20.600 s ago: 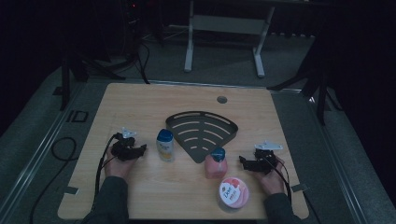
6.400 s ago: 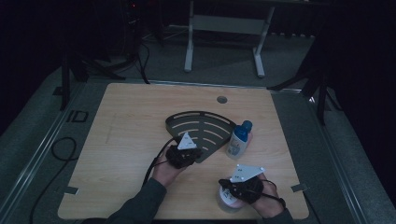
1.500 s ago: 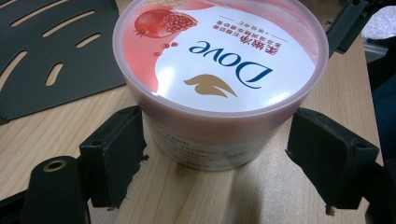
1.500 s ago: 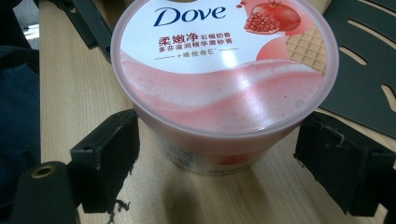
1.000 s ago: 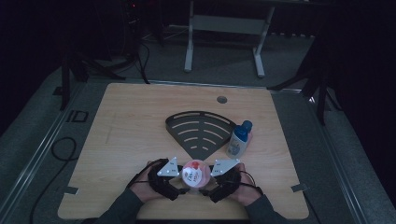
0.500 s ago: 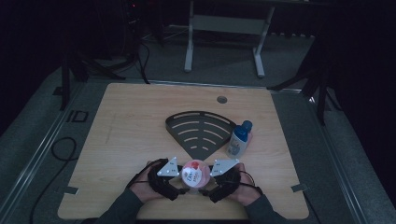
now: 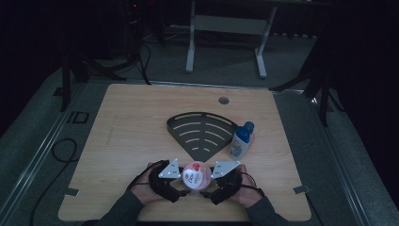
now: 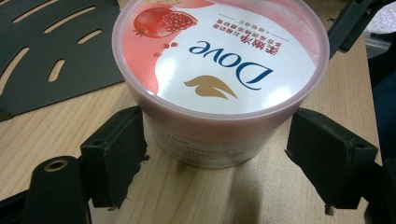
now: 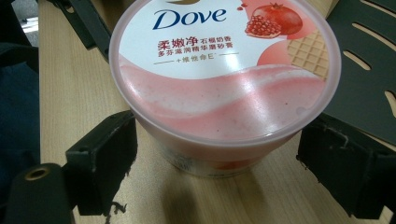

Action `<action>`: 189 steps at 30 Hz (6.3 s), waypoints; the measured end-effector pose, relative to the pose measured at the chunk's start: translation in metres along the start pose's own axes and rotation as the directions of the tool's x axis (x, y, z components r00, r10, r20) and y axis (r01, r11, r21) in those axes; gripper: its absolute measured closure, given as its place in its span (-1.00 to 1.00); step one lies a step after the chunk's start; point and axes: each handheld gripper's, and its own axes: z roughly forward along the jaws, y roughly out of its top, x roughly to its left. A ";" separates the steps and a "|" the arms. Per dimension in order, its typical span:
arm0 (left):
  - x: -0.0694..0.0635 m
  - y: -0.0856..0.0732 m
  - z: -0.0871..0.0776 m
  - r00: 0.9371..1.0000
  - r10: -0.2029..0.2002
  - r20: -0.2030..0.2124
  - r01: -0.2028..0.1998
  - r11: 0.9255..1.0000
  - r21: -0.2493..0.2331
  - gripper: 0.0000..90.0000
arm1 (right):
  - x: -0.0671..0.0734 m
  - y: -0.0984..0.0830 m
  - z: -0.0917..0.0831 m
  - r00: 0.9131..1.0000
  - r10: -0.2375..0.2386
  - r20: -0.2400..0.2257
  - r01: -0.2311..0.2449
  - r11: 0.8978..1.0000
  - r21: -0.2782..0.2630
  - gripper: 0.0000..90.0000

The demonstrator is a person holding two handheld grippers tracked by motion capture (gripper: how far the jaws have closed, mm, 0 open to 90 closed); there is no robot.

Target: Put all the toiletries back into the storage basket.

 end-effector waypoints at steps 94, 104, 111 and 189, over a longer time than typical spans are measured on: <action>0.055 0.034 -0.059 0.998 -0.027 -0.049 0.027 1.000 0.003 -0.57 | -0.036 0.080 -0.003 1.000 -0.005 0.007 0.005 0.999 -0.041 -0.80; 0.065 0.039 -0.059 0.998 -0.032 -0.054 0.032 0.999 0.012 -0.57 | -0.045 0.086 -0.001 1.000 0.002 0.009 -0.002 0.999 -0.040 -0.81; 0.073 0.037 -0.057 0.998 -0.055 -0.043 0.056 0.998 0.007 -0.58 | -0.050 0.089 0.002 1.000 0.008 0.018 -0.007 0.999 -0.033 -0.81; 0.136 0.039 -0.046 0.988 -0.117 -0.101 0.118 0.993 0.012 -0.58 | -0.104 0.114 0.035 0.994 0.084 0.070 -0.083 0.996 -0.017 -0.80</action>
